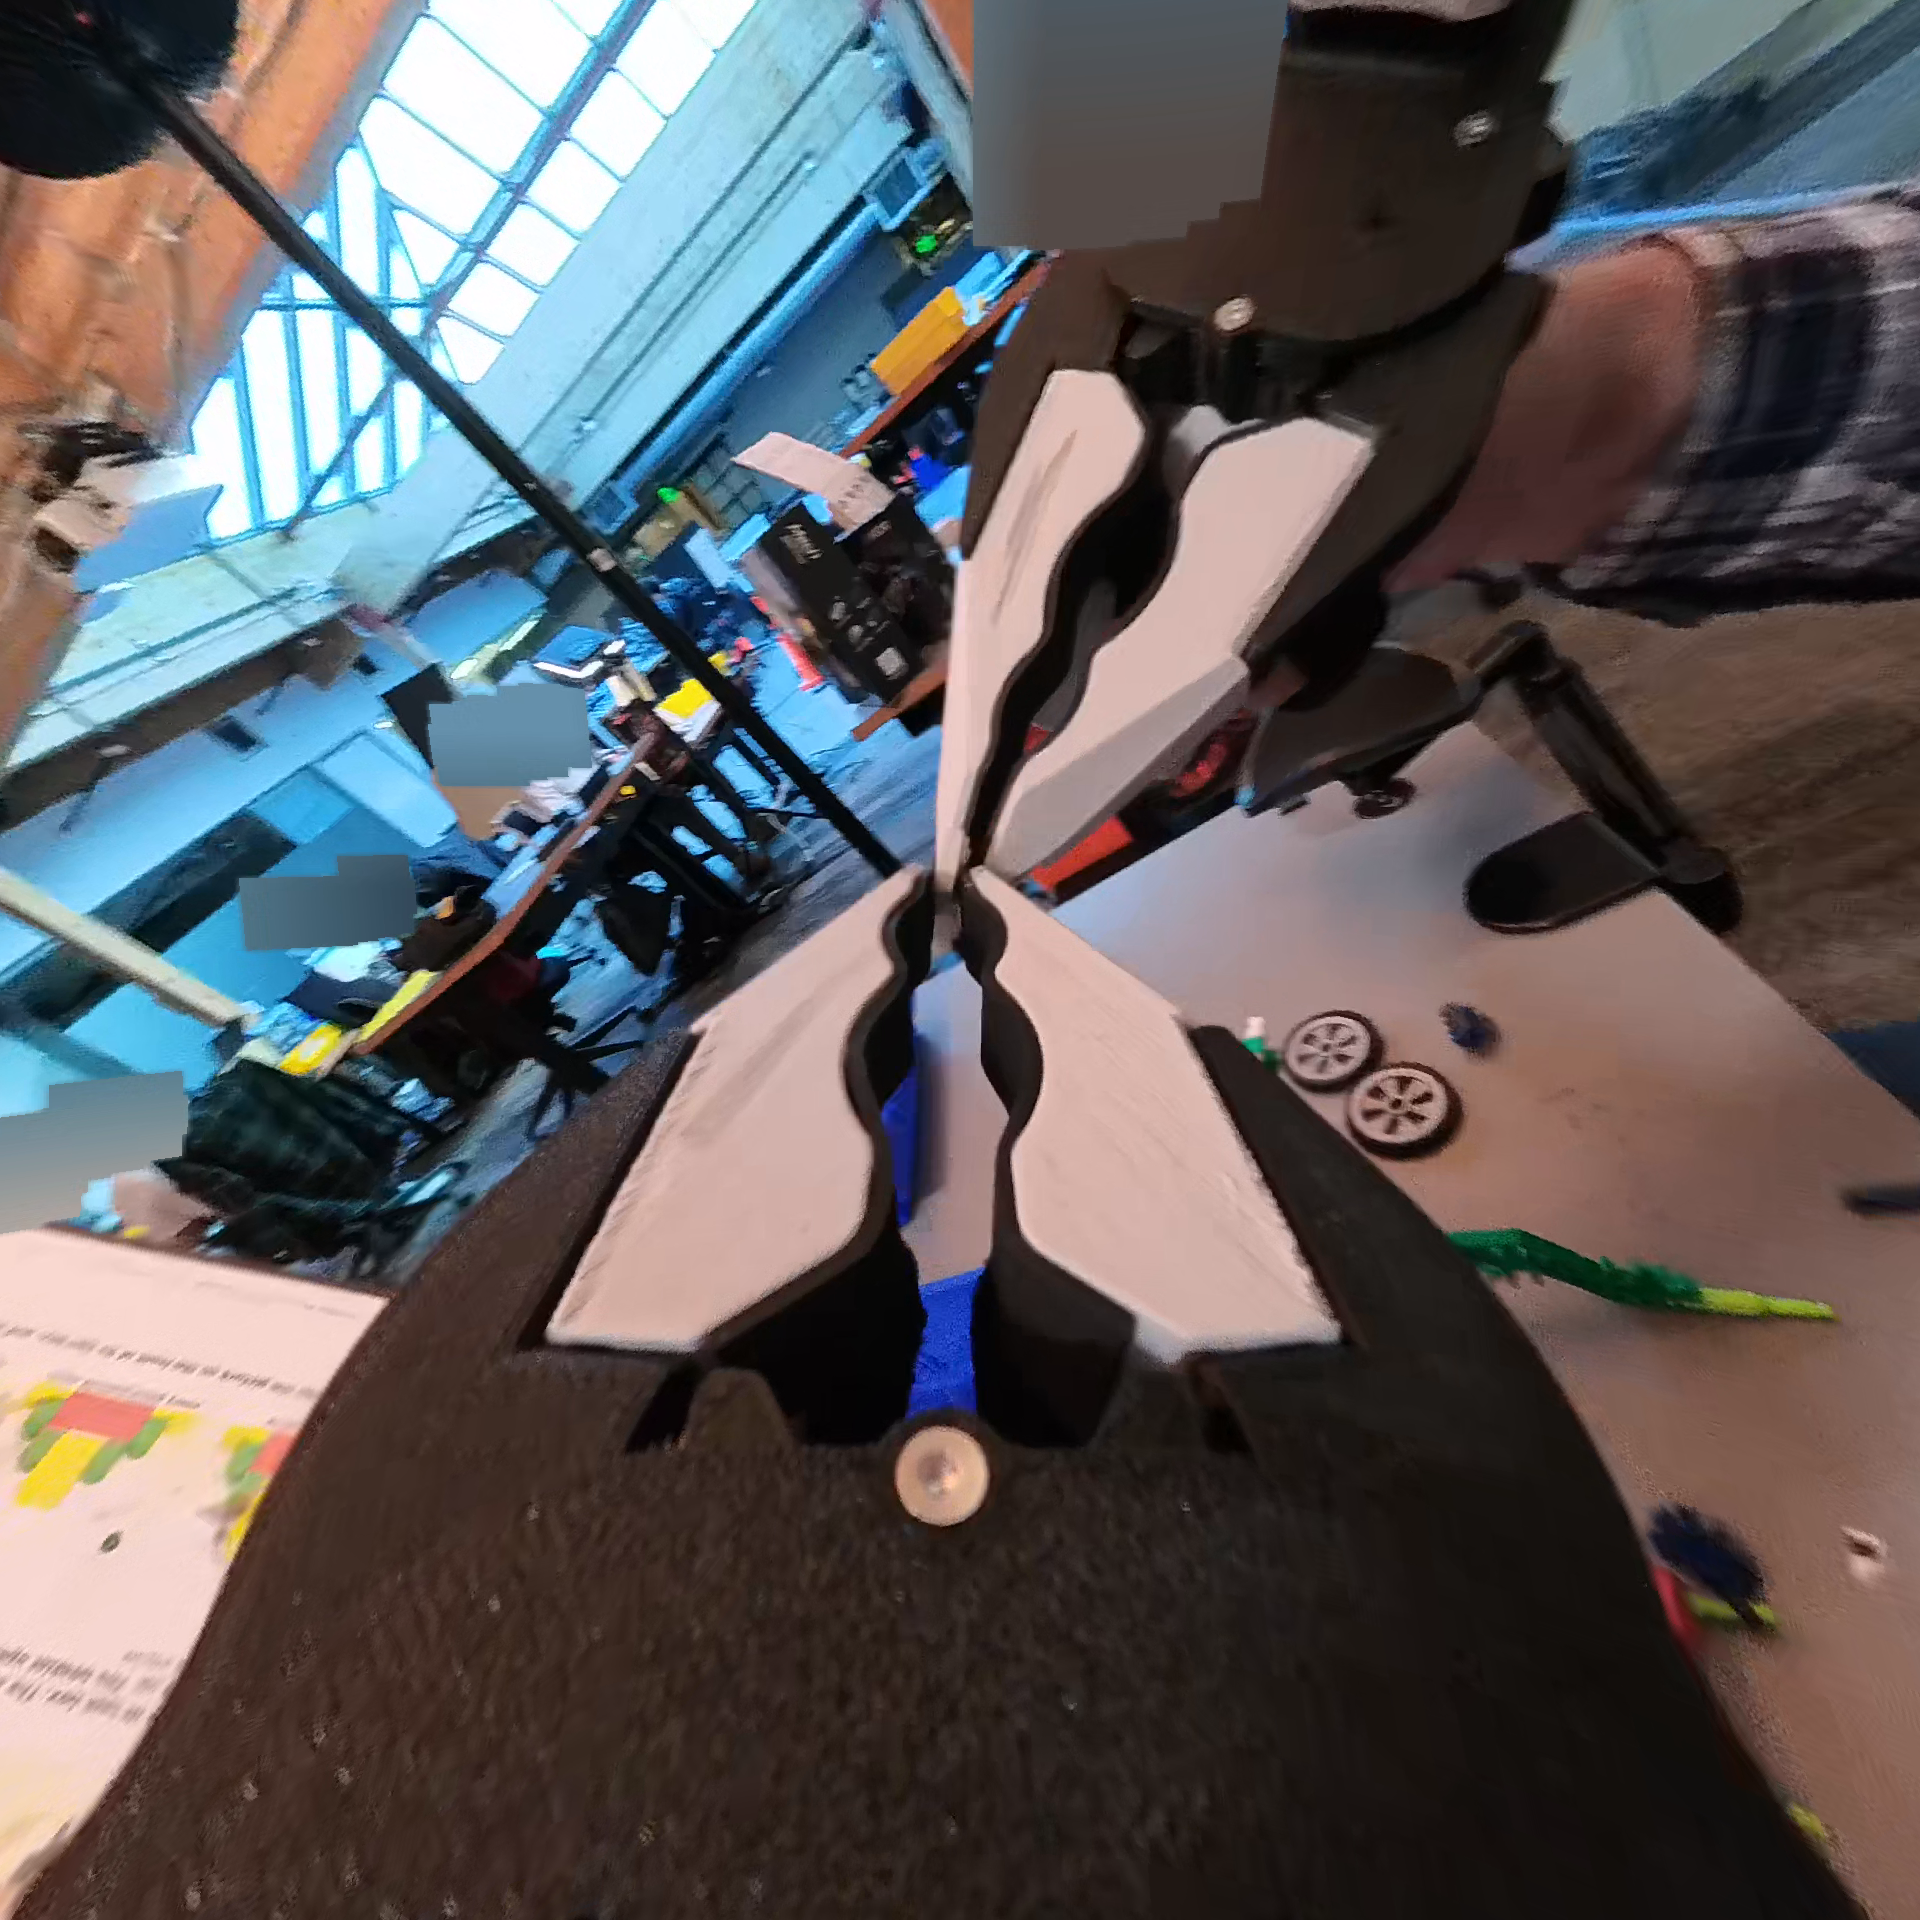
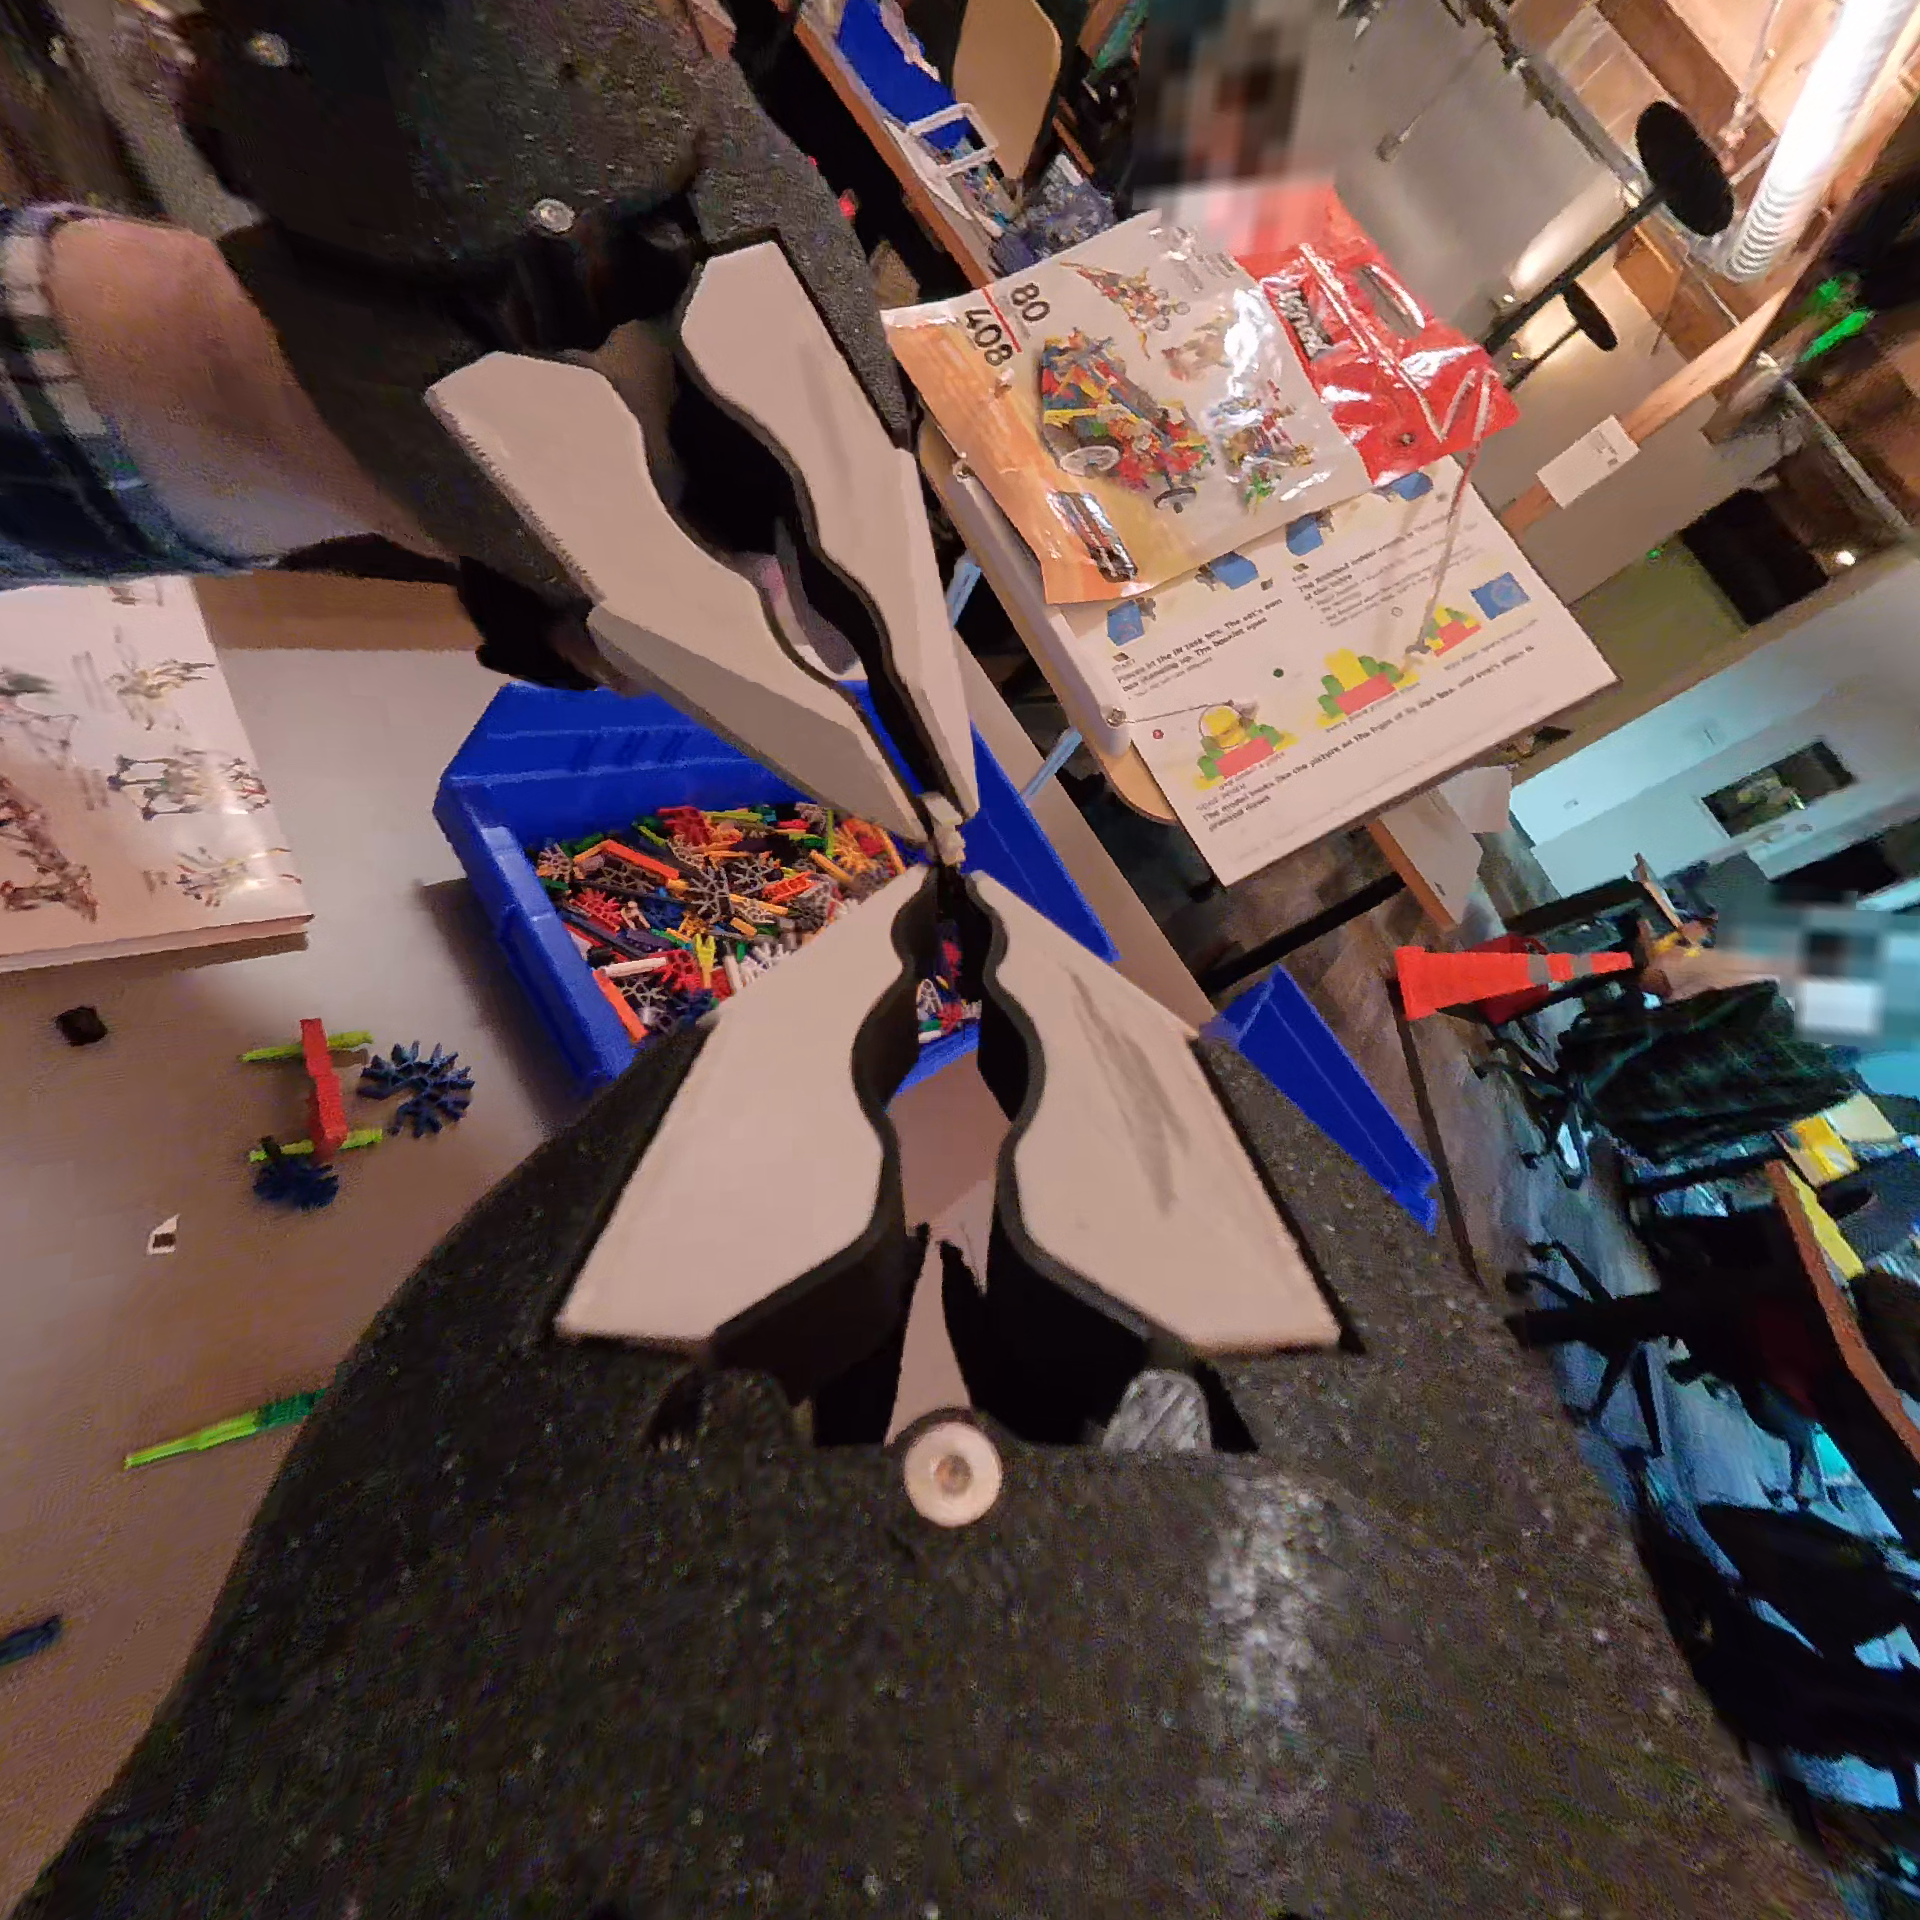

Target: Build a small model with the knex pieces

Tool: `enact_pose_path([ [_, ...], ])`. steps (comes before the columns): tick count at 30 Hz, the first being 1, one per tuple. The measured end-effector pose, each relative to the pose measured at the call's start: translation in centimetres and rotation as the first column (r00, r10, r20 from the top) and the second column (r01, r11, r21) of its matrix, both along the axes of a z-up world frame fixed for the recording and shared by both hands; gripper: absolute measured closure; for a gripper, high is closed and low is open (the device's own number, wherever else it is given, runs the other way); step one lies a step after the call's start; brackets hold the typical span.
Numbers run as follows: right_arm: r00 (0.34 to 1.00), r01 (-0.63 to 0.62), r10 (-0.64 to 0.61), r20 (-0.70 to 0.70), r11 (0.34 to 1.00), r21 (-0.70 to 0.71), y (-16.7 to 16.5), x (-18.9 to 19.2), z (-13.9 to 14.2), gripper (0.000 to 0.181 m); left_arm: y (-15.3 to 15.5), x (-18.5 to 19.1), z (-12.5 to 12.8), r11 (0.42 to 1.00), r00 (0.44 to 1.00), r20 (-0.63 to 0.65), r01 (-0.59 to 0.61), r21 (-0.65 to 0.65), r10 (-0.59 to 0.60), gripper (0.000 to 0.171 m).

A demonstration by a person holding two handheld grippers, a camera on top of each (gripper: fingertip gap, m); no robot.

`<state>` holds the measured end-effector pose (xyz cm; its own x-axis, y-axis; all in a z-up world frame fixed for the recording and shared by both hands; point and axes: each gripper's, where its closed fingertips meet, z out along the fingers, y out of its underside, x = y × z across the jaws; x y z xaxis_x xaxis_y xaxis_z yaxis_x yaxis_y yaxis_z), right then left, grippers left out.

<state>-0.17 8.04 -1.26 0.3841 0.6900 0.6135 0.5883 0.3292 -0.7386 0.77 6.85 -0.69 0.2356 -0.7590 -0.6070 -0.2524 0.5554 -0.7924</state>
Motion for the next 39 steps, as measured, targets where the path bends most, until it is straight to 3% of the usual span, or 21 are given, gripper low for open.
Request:
enact_pose_path([
  [10,0.966,0.209,-0.211,-0.147,0.978,-0.025,3.2,1.5,0.4,0.181,3.1,1.5,0.3,0.948,0.954,0.118,-0.291,0.128,0.277,0.171],
  [15,0.895,0.228,-0.263,-0.361,0.964,-0.138,4.4,1.0,1.0,0.181,4.4,0.9,1.0,0.902,0.897,0.211,-0.417,0.109,0.389,0.171],
  [18,0.802,0.121,-0.258,-0.539,0.953,-0.277,4.8,0.3,1.3,0.181,4.5,0.5,1.7,0.920,0.881,0.287,-0.391,-0.002,0.375,0.171],
  [21,0.776,0.073,-0.247,-0.580,0.949,-0.307,5.2,0.0,1.4,0.181,4.9,0.1,1.8,0.944,0.901,0.283,-0.318,-0.084,0.329,0.171],
  [24,0.815,0.076,-0.218,-0.536,0.959,-0.274,5.3,-0.3,1.7,0.180,6.2,-1.3,1.4,0.940,0.925,0.180,-0.313,-0.138,0.335,0.171],
  [27,0.912,0.143,-0.216,-0.348,0.964,-0.225,6.2,-1.1,0.4,0.179,7.8,-3.4,0.3,0.909,0.916,0.037,-0.390,-0.148,0.399,0.171],
  [29,0.948,0.129,-0.193,-0.253,0.960,-0.249,6.7,-2.3,-0.9,0.179,9.1,-4.5,-1.3,0.885,0.900,-0.060,-0.435,-0.164,0.431,0.171],
  [31,0.971,0.144,-0.189,-0.145,0.951,-0.274,7.7,-3.1,-2.6,0.179,10.7,-5.4,-4.7,0.839,0.866,-0.210,-0.494,-0.226,0.453,0.170],
  [34,0.984,0.159,-0.176,-0.019,0.927,-0.339,8.9,-3.9,-5.3,0.178,13.5,-7.4,-8.7,0.757,0.792,-0.338,-0.598,-0.264,0.508,0.154],
  [36,0.988,0.148,-0.156,0.011,0.909,-0.389,9.2,-4.4,-6.5,0.174,13.8,-8.1,-11.0,0.708,0.783,-0.411,-0.609,-0.358,0.467,0.138],
  [37,0.989,0.142,-0.141,0.034,0.897,-0.418,9.2,-4.6,-7.2,0.169,14.0,-8.6,-11.5,0.687,0.767,-0.435,-0.629,-0.364,0.472,0.122],
  [39,0.988,0.153,-0.136,0.069,0.886,-0.438,9.6,-4.7,-7.9,0.163,14.3,-9.2,-11.4,0.678,0.750,-0.440,-0.649,-0.346,0.494,0.109],
])
